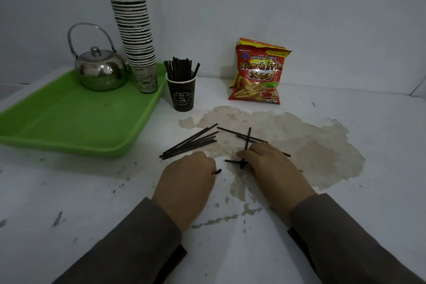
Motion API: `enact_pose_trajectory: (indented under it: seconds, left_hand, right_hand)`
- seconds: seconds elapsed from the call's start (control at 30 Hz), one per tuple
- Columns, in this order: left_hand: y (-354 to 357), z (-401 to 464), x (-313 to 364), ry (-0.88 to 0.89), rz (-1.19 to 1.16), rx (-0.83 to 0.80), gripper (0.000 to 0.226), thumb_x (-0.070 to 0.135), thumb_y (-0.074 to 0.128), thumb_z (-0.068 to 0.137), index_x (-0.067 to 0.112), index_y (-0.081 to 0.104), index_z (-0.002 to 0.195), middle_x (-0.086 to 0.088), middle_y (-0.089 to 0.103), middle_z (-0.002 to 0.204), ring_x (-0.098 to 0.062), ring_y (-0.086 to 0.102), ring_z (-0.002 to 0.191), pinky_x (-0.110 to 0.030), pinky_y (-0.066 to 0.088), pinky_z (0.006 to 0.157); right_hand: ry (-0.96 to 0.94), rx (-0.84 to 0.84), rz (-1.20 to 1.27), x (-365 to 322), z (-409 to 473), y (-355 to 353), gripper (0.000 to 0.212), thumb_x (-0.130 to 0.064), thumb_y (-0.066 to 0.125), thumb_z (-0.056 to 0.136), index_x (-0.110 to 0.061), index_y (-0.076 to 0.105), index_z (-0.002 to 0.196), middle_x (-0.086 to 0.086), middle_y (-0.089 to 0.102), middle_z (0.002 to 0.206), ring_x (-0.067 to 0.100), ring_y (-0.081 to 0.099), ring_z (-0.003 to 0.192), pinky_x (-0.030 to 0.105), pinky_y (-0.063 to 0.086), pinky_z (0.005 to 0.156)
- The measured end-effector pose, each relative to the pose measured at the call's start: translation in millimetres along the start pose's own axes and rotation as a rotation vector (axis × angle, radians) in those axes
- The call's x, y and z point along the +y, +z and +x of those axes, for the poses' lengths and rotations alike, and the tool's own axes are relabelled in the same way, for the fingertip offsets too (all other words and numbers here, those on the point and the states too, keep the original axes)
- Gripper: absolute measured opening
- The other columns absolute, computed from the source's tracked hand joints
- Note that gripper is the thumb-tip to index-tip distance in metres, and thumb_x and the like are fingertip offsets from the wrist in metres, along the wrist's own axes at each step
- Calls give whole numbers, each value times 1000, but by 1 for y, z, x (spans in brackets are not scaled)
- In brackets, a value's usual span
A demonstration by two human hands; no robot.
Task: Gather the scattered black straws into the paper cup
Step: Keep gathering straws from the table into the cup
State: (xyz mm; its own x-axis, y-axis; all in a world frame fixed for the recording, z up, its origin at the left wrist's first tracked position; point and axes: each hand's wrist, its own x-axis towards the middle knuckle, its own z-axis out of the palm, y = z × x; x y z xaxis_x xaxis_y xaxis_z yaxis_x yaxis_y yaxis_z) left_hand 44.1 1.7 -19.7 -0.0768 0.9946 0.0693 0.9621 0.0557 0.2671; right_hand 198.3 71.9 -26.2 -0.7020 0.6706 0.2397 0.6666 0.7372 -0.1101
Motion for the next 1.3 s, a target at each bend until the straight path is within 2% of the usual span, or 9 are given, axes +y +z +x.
enact_pose_trajectory:
  seconds: [0.17, 0.3, 0.43, 0.57, 0.73, 0.97, 1.07, 1.17, 1.3]
  left_hand:
    - [4, -4, 3, 24, -2, 124, 20, 23, 42, 93, 16, 58, 101, -1, 57, 101, -17, 55, 89, -26, 42, 75]
    - [5, -4, 3, 46, 16, 130, 18, 21, 41, 92, 14, 57, 99, -2, 55, 99, -18, 52, 91, -28, 41, 78]
    - [6, -4, 2, 131, -33, 200, 15, 19, 46, 90, 12, 58, 94, -4, 57, 94, -20, 52, 90, -32, 44, 77]
    - [5, -2, -1, 231, -107, 320, 19, 23, 43, 81, 14, 59, 76, -3, 60, 74, -20, 57, 70, -31, 50, 56]
    - [-3, -2, -7, 236, -282, 428, 6, 16, 57, 84, 15, 61, 89, 1, 60, 87, -13, 52, 83, -14, 39, 70]
    - [-30, 11, -14, 31, -942, 485, 9, 12, 61, 84, 20, 62, 87, 3, 70, 80, -2, 65, 76, -9, 48, 65]
    - [-48, 30, -18, 0, -1068, 641, 22, 11, 63, 83, 23, 60, 102, -2, 72, 84, -12, 68, 81, -21, 54, 70]
    - [-74, 55, -22, 24, -1125, 818, 39, 12, 65, 82, 32, 58, 114, -4, 71, 83, -16, 68, 80, -25, 56, 76]
    - [-102, 83, -27, 50, -1159, 1082, 30, 10, 64, 83, 32, 62, 104, 1, 69, 81, -10, 67, 78, -30, 56, 79]
  right_hand:
    - [-43, 42, -87, -1, 0, 5, 30, 0, 80, 61, -11, 71, 87, 8, 67, 79, 28, 62, 73, 38, 53, 61]
    - [-55, 124, -54, -5, -1, 2, 23, -1, 79, 60, -13, 70, 77, 5, 66, 74, 26, 64, 68, 35, 52, 61]
    - [-16, 235, 143, -10, -3, -5, 11, -10, 59, 76, -12, 68, 83, 5, 65, 77, 21, 59, 72, 26, 45, 65]
    - [73, 355, 346, -13, -2, -11, 11, -11, 61, 83, -13, 67, 93, -4, 61, 81, -3, 48, 73, 5, 38, 68]
    - [129, 601, 433, -25, -3, -23, 16, -12, 61, 84, -12, 63, 100, -9, 56, 83, -2, 50, 72, 1, 39, 75]
    - [170, 657, 602, -35, 18, -38, 69, -11, 61, 84, -48, 26, 130, -22, 55, 84, 1, 61, 80, 9, 49, 72]
    - [125, 773, 614, -40, 50, -47, 59, -8, 62, 85, -41, 38, 128, -22, 54, 85, 2, 60, 77, 9, 49, 70]
    - [57, 987, 674, -53, 89, -64, 47, -6, 60, 85, -28, 47, 125, -8, 58, 87, 5, 59, 78, 9, 48, 71]
    - [6, 1242, 748, -71, 130, -73, 44, -5, 59, 86, -24, 42, 122, 1, 61, 89, 17, 64, 80, 24, 54, 73]
